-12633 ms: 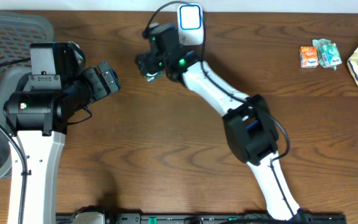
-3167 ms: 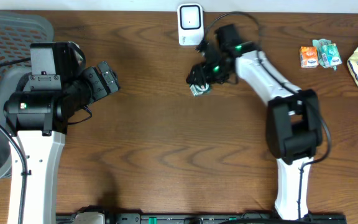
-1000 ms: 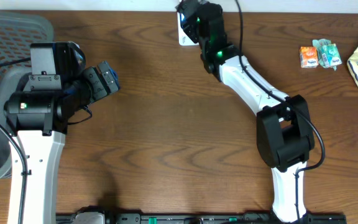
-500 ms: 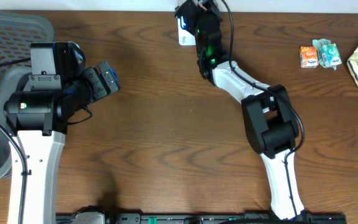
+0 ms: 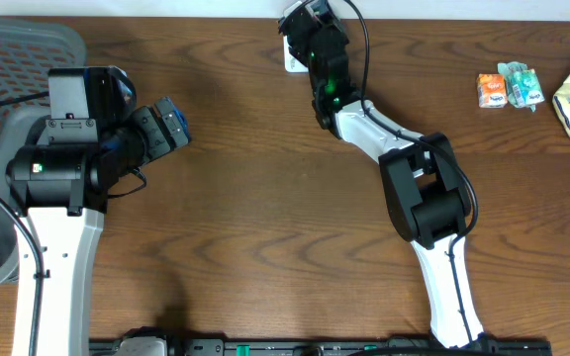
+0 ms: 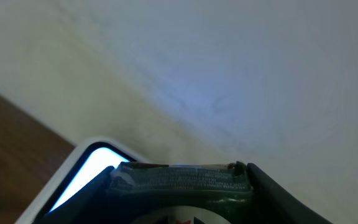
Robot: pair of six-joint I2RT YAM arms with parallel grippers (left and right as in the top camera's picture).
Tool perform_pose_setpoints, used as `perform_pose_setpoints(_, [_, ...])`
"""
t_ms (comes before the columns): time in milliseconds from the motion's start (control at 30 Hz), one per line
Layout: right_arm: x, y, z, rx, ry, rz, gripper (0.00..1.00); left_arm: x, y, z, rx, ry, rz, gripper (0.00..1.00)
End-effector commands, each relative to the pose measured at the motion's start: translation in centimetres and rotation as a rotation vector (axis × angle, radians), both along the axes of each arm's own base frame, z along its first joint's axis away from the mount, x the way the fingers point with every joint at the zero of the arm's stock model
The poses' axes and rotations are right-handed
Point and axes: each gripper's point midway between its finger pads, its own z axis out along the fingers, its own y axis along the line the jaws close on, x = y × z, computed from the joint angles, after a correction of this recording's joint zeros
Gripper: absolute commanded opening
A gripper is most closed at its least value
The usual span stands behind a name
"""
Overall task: Scan the item barcode
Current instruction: 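Carry the tin to the far right and drop it by the packs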
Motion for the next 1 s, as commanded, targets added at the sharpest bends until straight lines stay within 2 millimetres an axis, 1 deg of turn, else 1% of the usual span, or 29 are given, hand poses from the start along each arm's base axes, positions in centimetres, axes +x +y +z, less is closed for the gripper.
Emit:
perform_pose_setpoints(0, [-0.1,0.8,0.2,0.043,0.006,0.014,0.52,0.0,0.3,0.1,0.009,-0.005,0.003,0.98])
perform_pose_setpoints(100, [0.1,-0.3,1.0,0.015,-0.028,-0.036,0.54,0.0,0.3,0.1,0.009,-0.005,0.003,0.98])
perform_pose_setpoints(133, [0.2,-0.9,1.6,-0.001,-0.046,-0.061,0.54,0.0,0.3,0.1,0.009,-0.005,0.003,0.98])
perform_pose_setpoints(233, [0.5,-3.5,4.1,0.002,-0.076,-0.135,0.54,0.0,0.3,0.1,0.009,-0.005,0.003,0.98])
perform_pose_setpoints(300, [0.6,-5.5,5.7,0.0,-0.077,-0.176,0.53,0.0,0.3,0.1,0.009,-0.005,0.003,0.98])
perform_pose_setpoints(333, [0.7,-7.0,6.5,-0.009,-0.059,-0.195,0.53,0.0,0.3,0.1,0.009,-0.005,0.003,0.98])
perform_pose_setpoints(367, [0.7,-8.0,6.7,-0.017,-0.043,-0.209,0.53,0.0,0.3,0.1,0.009,-0.005,0.003,0.98])
perform_pose_setpoints(400, [0.8,-10.0,7.0,-0.034,-0.008,-0.237,0.54,0.0,0.3,0.1,0.009,-0.005,0.003,0.98])
perform_pose_setpoints(467, [0.7,-13.1,6.5,-0.063,0.055,-0.289,0.56,0.0,0.3,0.1,0.009,-0.005,0.003,0.98])
perform_pose_setpoints(500, [0.6,-15.8,5.7,-0.076,0.099,-0.358,0.59,0.0,0.3,0.1,0.009,-0.005,0.003,0.98])
perform_pose_setpoints(533, [0.6,-17.0,5.3,-0.087,0.117,-0.393,0.61,0.0,0.3,0.1,0.009,-0.005,0.003,0.98])
perform_pose_setpoints(567, [0.2,-19.3,4.4,-0.111,0.157,-0.463,0.63,0.0,0.3,0.1,0.009,-0.005,0.003,0.98])
perform_pose_setpoints(600, [-0.3,-21.6,2.9,-0.146,0.224,-0.515,0.66,0.0,0.3,0.1,0.009,-0.005,0.003,0.98])
perform_pose_setpoints(633, [-0.7,-23.1,1.7,-0.164,0.28,-0.535,0.67,0.0,0.3,0.1,0.009,-0.005,0.003,0.98])
perform_pose_setpoints(667, [-1.2,-24.9,0.6,-0.158,0.329,-0.571,0.68,0.0,0.3,0.1,0.009,-0.005,0.003,0.98])
perform_pose_setpoints(700, [-2.0,-27.4,-0.5,-0.132,0.379,-0.633,0.7,0.0,0.3,0.1,0.009,-0.005,0.003,0.98])
perform_pose_setpoints(733, [-2.5,-28.8,-1.0,-0.115,0.403,-0.665,0.71,0.0,0.3,0.1,0.009,-0.005,0.003,0.98])
perform_pose_setpoints(767, [-3.4,-31.5,-2.0,-0.086,0.449,-0.72,0.72,0.0,0.3,0.1,0.009,-0.005,0.003,0.98])
perform_pose_setpoints(800, [-4.3,-33.6,-2.9,-0.062,0.487,-0.765,0.73,0.0,0.3,0.1,0.009,-0.005,0.003,0.98])
perform_pose_setpoints(867, [-5.2,-35.3,-3.6,-0.043,0.523,-0.804,0.78,0.0,0.3,0.1,0.009,-0.005,0.003,0.98])
perform_pose_setpoints(900, [-5.5,-35.7,-3.9,-0.034,0.535,-0.817,0.8,0.0,0.3,0.1,0.009,-0.005,0.003,0.98])
perform_pose_setpoints(967, [-6.1,-36.5,-4.4,0.004,0.553,-0.849,0.9,0.0,0.3,0.1,0.009,-0.005,0.003,0.98])
